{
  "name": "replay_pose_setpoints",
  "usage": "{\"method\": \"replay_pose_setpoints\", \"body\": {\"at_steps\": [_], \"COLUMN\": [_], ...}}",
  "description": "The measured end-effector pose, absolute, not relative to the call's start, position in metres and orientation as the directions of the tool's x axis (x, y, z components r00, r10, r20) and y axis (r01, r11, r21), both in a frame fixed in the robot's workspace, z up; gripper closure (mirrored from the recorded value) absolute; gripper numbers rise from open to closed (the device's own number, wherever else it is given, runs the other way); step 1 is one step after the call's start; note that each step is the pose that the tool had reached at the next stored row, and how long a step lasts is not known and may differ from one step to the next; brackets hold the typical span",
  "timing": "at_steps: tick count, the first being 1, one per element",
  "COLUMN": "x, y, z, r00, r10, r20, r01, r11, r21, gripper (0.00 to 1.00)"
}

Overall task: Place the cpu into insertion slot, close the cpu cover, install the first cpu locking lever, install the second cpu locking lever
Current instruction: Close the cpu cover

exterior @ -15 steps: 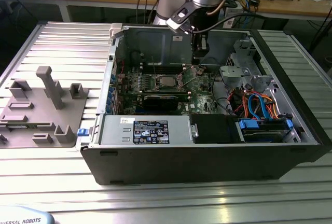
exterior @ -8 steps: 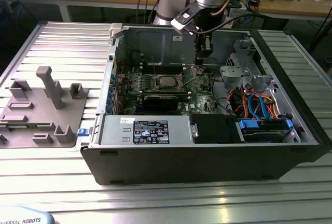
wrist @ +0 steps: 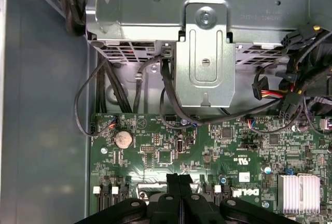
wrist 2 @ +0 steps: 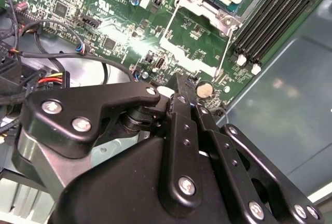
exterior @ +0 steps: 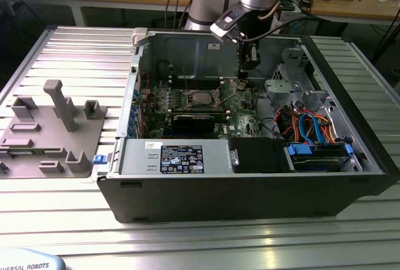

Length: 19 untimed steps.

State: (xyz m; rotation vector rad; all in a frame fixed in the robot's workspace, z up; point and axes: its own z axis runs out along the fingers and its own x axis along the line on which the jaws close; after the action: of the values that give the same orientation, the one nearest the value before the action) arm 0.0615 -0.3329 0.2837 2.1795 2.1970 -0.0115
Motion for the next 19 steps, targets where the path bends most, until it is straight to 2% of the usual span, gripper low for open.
{"method": "replay_pose_setpoints", "body": {"at_steps": [9,15,19], "x": [0.069,0.074,0.077], "y": [-0.333,-0.333,-0.333], "z": [0.280,0.278,0.277], "r00": [-0.010,-0.030,-0.042], "r10": [0.999,0.999,0.998], "r20": [-0.038,-0.037,-0.037], "r01": [1.000,0.999,0.999], "r11": [0.011,0.029,0.042], "r21": [0.025,-0.017,-0.019], "gripper": [0.89,0.89,0.89]}}
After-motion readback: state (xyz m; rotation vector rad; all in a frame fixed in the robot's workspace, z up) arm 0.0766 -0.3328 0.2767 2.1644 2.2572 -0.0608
